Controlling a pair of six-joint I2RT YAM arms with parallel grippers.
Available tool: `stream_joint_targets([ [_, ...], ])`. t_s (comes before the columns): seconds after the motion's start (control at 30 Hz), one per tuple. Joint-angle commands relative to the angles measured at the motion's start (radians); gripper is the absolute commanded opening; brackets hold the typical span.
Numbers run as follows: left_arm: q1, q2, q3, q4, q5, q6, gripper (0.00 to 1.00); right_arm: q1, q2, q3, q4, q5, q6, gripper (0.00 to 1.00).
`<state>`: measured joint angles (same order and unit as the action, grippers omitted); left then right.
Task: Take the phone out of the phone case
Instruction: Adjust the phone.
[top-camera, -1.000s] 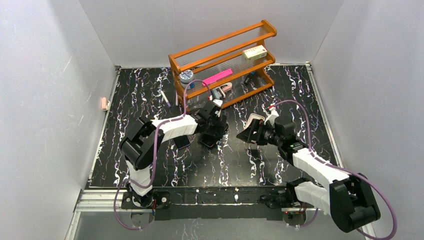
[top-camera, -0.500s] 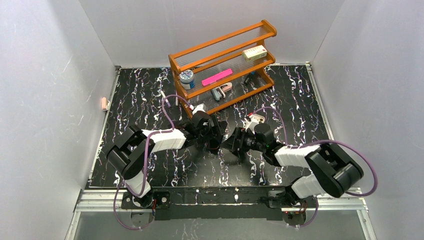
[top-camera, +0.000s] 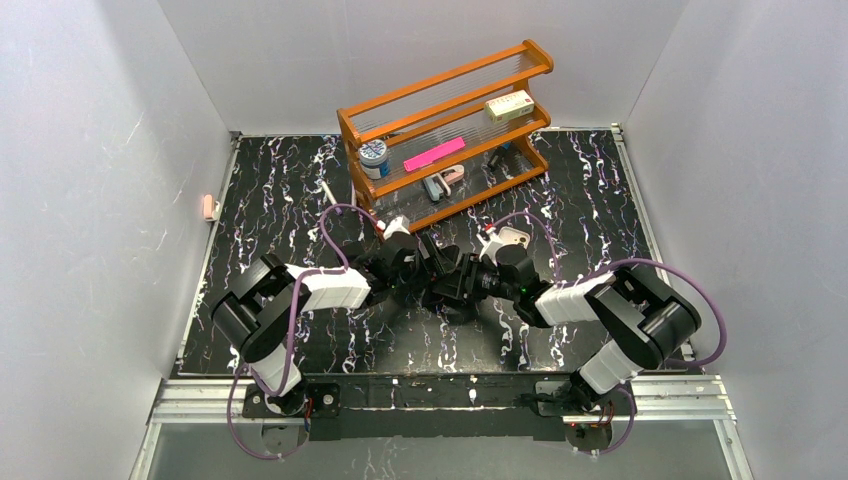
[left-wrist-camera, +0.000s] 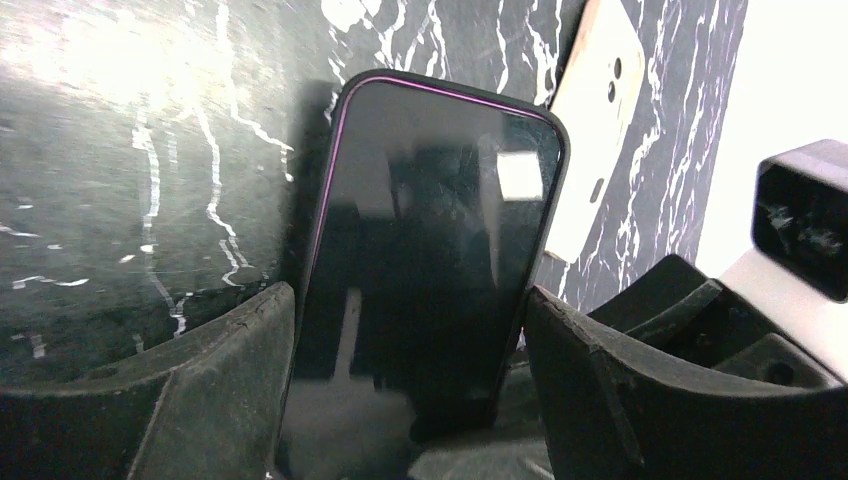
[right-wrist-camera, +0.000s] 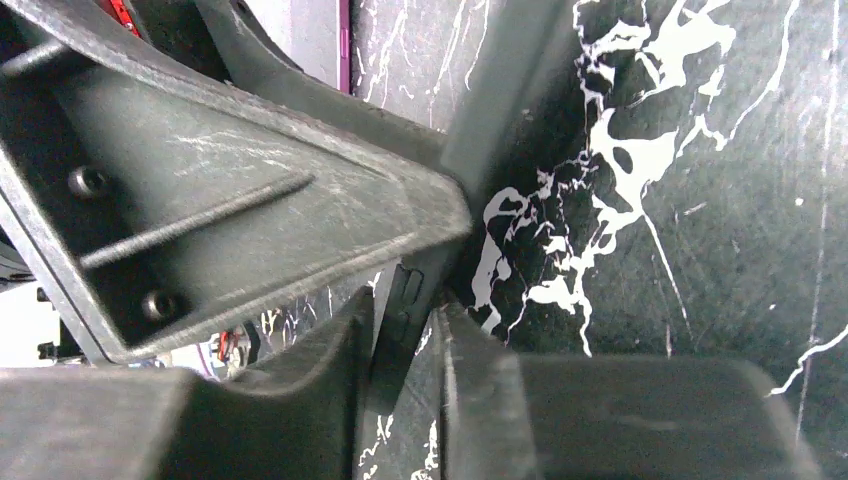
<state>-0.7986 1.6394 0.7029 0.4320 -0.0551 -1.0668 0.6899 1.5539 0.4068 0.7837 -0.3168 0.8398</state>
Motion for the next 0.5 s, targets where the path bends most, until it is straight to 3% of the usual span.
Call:
stream_joint_targets([
  [0.0,-0.005,-0.111,-0.018,0.067,-0.025,0.005,0.07,0.004,-0.02,0.031,0.044,0.019,-0.016,0.22],
  [0.13,0.009,-0.177,-0.031,0.066,-0.01,0.075,0.3,0.0,-0.099,0.013,-0.018,0.05,-0.054,0.01],
  [0.27,0.046,-0.257,-0.042,0.067,0.047,0.153,0.54,-0.026,-0.193,-0.014,-0.05,0.036,-0.075,0.01],
  [0.47,0.092,-0.386,-0.044,0.028,0.139,0.272,0.78,-0.092,-0.315,-0.023,-0.068,-0.074,-0.103,0.01],
])
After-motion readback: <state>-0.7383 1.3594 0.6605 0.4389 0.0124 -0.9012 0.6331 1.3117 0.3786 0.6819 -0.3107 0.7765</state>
